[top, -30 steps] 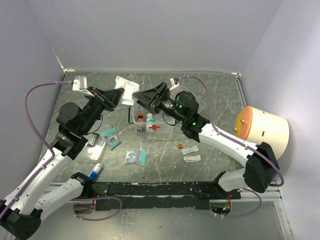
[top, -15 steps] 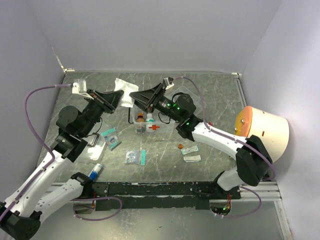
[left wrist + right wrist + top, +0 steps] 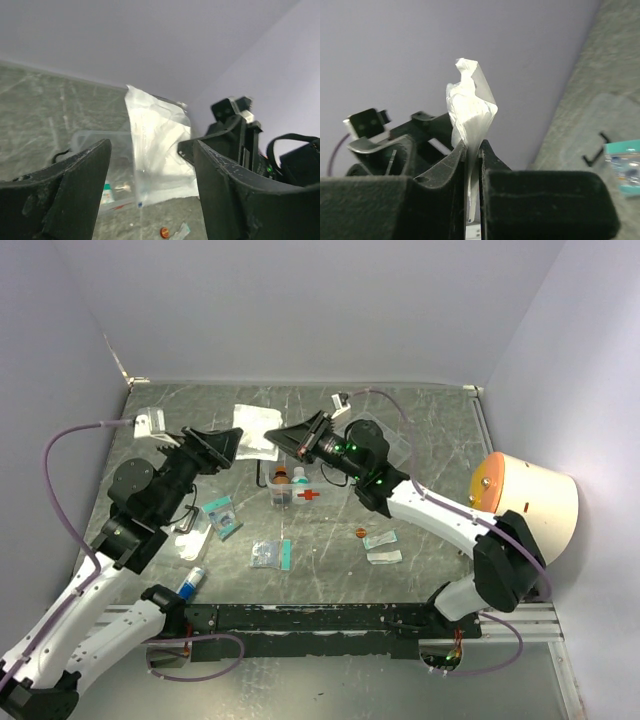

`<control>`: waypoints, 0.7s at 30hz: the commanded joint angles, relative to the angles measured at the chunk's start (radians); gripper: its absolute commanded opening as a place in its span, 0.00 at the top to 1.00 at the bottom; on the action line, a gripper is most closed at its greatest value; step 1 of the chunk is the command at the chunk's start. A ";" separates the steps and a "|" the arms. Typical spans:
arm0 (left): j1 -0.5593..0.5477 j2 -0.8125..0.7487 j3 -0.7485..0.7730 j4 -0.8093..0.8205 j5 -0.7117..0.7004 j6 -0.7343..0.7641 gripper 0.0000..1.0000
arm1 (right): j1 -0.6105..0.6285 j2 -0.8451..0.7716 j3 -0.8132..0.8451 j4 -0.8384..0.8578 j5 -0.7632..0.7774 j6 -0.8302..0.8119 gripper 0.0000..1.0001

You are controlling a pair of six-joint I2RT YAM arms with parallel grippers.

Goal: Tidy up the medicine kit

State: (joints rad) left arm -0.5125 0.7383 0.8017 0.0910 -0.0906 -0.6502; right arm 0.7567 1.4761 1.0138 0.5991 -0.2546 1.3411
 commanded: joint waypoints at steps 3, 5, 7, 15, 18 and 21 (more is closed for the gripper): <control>-0.003 -0.072 0.078 -0.264 -0.283 0.073 0.22 | -0.087 -0.113 0.025 -0.413 0.100 -0.391 0.97; -0.003 -0.087 0.075 -0.290 -0.304 0.090 0.22 | -0.108 -0.129 0.063 -0.571 0.156 -0.517 0.97; -0.003 -0.097 0.067 -0.285 -0.303 0.101 0.22 | -0.127 -0.126 0.104 -0.753 0.238 -0.622 0.97; -0.003 -0.087 0.066 -0.297 -0.282 0.124 0.23 | -0.149 -0.022 0.247 -1.086 0.394 -0.839 0.94; -0.003 -0.099 0.057 -0.296 -0.271 0.120 0.23 | -0.149 0.050 0.308 -1.123 0.409 -0.858 0.93; -0.003 -0.108 0.046 -0.294 -0.268 0.114 0.23 | -0.148 0.151 0.387 -1.166 0.412 -0.871 0.93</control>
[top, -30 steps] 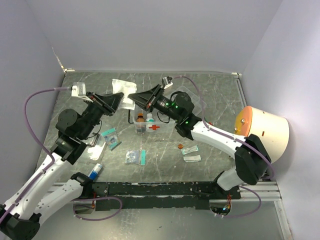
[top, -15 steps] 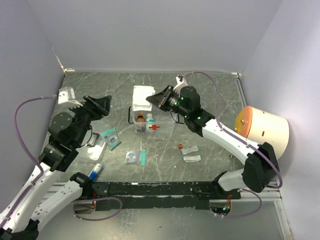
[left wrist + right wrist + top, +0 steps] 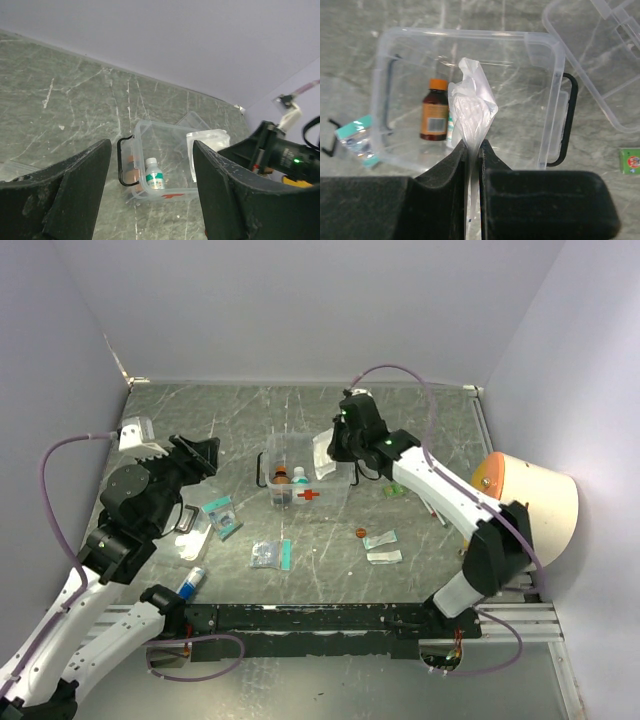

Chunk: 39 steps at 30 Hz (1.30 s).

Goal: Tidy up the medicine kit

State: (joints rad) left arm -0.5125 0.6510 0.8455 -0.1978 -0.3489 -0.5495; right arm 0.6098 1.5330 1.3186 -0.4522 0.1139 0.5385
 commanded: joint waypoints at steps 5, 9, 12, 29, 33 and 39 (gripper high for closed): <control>-0.003 -0.032 -0.007 -0.009 -0.016 0.005 0.24 | 0.001 0.200 0.126 -0.151 0.056 -0.077 0.94; -0.001 -0.027 -0.017 0.018 0.002 -0.004 0.24 | 0.004 0.245 0.121 -0.125 0.021 -0.079 0.94; 0.001 -0.017 -0.012 0.014 0.004 -0.010 0.24 | 0.004 0.301 0.142 -0.135 -0.003 -0.081 0.94; 0.010 -0.024 -0.048 0.032 0.021 -0.038 0.24 | 0.005 0.337 0.068 -0.010 -0.167 0.089 0.94; 0.009 -0.022 -0.052 0.032 0.019 -0.041 0.24 | 0.001 0.313 0.021 0.037 -0.188 0.153 0.93; 0.009 -0.024 -0.052 0.029 0.018 -0.040 0.25 | -0.005 0.308 0.004 0.025 -0.172 0.180 0.92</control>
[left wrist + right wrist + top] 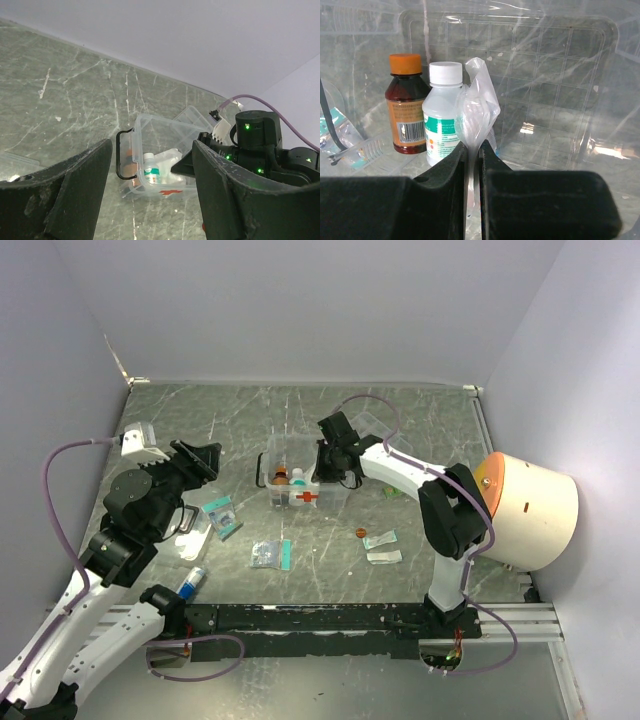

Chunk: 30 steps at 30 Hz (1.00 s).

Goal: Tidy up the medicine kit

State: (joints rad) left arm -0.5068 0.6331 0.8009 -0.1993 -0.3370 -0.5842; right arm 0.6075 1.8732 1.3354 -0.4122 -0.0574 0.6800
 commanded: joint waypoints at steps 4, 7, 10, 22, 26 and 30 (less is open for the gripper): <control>0.004 -0.008 -0.006 0.029 0.004 -0.005 0.25 | -0.003 -0.046 0.005 -0.063 0.065 0.018 0.83; 0.004 -0.010 -0.006 0.028 0.003 -0.003 0.25 | 0.000 -0.055 0.023 -0.109 0.125 -0.016 0.65; 0.004 -0.009 -0.003 0.027 -0.002 -0.003 0.25 | 0.007 -0.070 0.039 -0.149 0.183 -0.043 0.53; 0.005 -0.003 0.002 0.020 -0.011 0.002 0.25 | 0.027 -0.025 0.095 -0.154 0.373 -0.156 0.47; 0.005 0.002 0.006 0.018 -0.011 0.004 0.25 | 0.029 0.020 0.094 -0.106 0.388 -0.179 0.50; 0.004 0.005 0.004 0.020 -0.007 0.004 0.25 | 0.031 0.063 0.073 -0.048 0.350 -0.178 0.51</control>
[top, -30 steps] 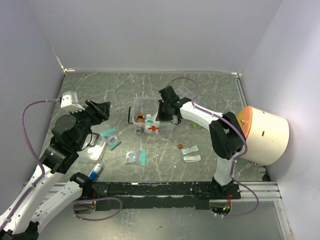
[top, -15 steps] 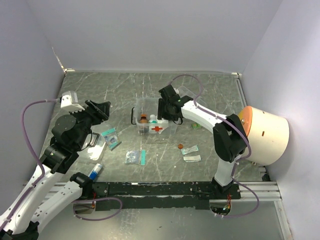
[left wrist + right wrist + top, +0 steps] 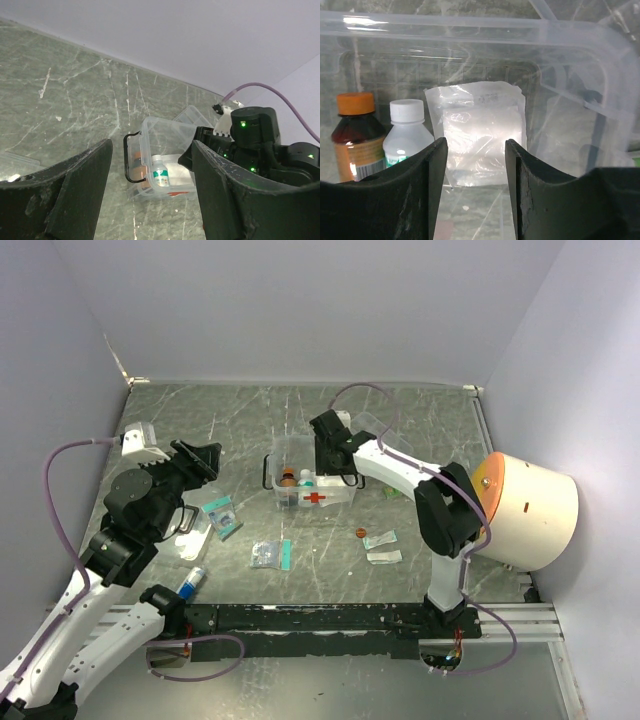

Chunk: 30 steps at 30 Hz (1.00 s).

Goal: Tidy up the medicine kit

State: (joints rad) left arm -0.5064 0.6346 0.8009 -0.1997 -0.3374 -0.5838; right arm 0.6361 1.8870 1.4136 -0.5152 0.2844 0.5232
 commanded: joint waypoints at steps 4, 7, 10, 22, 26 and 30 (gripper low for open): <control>0.005 0.009 0.007 0.015 -0.006 0.005 0.25 | 0.005 0.071 -0.023 0.059 -0.020 0.006 0.50; 0.004 0.007 0.005 0.018 -0.006 0.006 0.25 | 0.006 0.078 -0.037 0.046 -0.049 0.035 0.50; 0.004 0.012 0.004 0.018 -0.005 0.003 0.25 | 0.006 0.089 -0.051 0.027 -0.090 0.076 0.51; 0.003 0.060 0.030 -0.069 -0.035 -0.020 0.26 | 0.006 0.006 -0.045 0.015 -0.103 0.152 0.57; 0.005 0.114 0.036 -0.214 -0.154 -0.121 0.22 | 0.008 -0.060 -0.006 -0.017 -0.037 0.130 0.54; 0.008 0.202 0.009 -0.343 -0.197 -0.227 0.07 | 0.011 -0.167 -0.024 0.013 -0.020 0.107 0.51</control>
State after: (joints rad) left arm -0.5064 0.7647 0.8108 -0.3676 -0.4431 -0.6857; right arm 0.6407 1.8538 1.3720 -0.5186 0.2047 0.6506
